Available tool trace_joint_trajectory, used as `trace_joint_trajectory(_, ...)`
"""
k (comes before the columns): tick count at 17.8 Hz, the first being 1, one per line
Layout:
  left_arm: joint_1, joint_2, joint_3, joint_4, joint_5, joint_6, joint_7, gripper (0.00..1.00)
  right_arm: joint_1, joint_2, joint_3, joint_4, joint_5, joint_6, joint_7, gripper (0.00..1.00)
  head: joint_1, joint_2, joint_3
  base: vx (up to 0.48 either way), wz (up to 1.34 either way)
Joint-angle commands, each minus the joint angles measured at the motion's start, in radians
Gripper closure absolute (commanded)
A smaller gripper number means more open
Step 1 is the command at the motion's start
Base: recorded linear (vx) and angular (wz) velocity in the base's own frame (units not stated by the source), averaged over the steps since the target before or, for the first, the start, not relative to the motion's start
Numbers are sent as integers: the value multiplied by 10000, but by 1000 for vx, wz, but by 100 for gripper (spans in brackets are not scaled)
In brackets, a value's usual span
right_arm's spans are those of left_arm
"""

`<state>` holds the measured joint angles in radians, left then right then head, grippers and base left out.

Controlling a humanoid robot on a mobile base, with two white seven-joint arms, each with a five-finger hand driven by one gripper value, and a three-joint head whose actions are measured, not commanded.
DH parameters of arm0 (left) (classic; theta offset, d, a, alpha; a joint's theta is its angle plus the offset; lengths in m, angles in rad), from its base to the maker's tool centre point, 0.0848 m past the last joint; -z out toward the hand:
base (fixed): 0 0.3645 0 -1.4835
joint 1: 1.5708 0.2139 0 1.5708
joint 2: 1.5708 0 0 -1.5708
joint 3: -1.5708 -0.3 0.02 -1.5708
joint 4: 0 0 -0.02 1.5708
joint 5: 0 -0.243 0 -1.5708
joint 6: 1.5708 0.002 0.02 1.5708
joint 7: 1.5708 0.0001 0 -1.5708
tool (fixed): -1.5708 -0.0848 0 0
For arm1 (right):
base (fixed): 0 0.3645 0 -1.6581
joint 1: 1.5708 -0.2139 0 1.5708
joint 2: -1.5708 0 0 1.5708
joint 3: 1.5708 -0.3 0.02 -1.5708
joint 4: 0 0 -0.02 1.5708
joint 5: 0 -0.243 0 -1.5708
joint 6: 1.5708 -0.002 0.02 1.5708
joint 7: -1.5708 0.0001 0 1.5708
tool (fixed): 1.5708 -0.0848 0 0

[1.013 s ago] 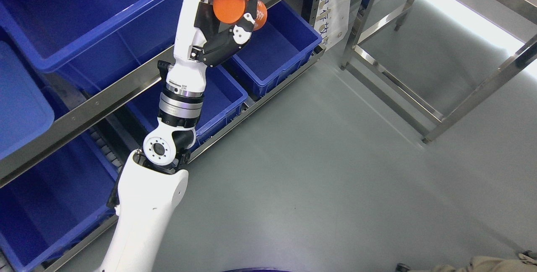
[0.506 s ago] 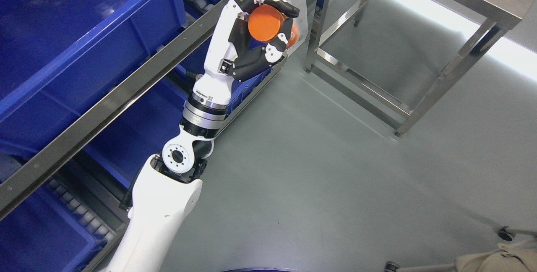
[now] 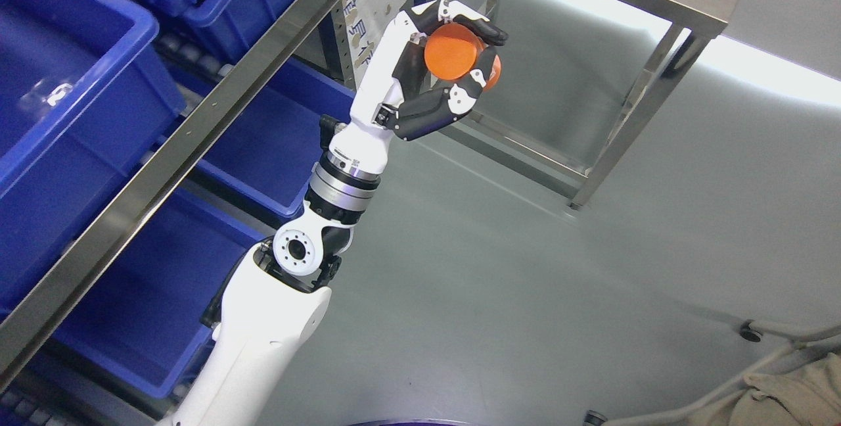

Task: Grab orange capacitor from left shelf to right desk
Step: 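Hold the capacitor in the left hand while turning toward the steel table, then lower the capacitor onto the red tray with the left hand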

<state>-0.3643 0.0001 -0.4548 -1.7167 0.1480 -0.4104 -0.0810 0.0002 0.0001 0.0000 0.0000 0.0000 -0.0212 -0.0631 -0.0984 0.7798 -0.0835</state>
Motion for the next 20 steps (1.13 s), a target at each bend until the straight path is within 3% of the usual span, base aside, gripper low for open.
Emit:
trace_joint_trajectory(1,-314,174,-406,2,131,100,-3,98,29,-176,-169,-175,31,-2,2,0,0,0,0,202,-351)
trace_joint_trajectory(5,-666,174,-391,2,283,283,-3,98,29,-176,-169,-175,31,-2,2,0,0,0,0,212,-308)
trace_joint_trajectory(10,-1863,174,-284,155,1112,1310,105,98,29,-176,-169,-175,31,-2,2,0,0,0,0,239,-284)
trace_joint_trajectory(13,-1925,174,-70,355,1113,2550,486,98,29,-176,-169,-175,31,-2,2,0,0,0,0,227,-224)
trace_joint_trajectory(20,-2922,174,300,1796,1082,3413,611,98,29,-176,-169,-175,31,-2,2,0,0,0,0,254,-94)
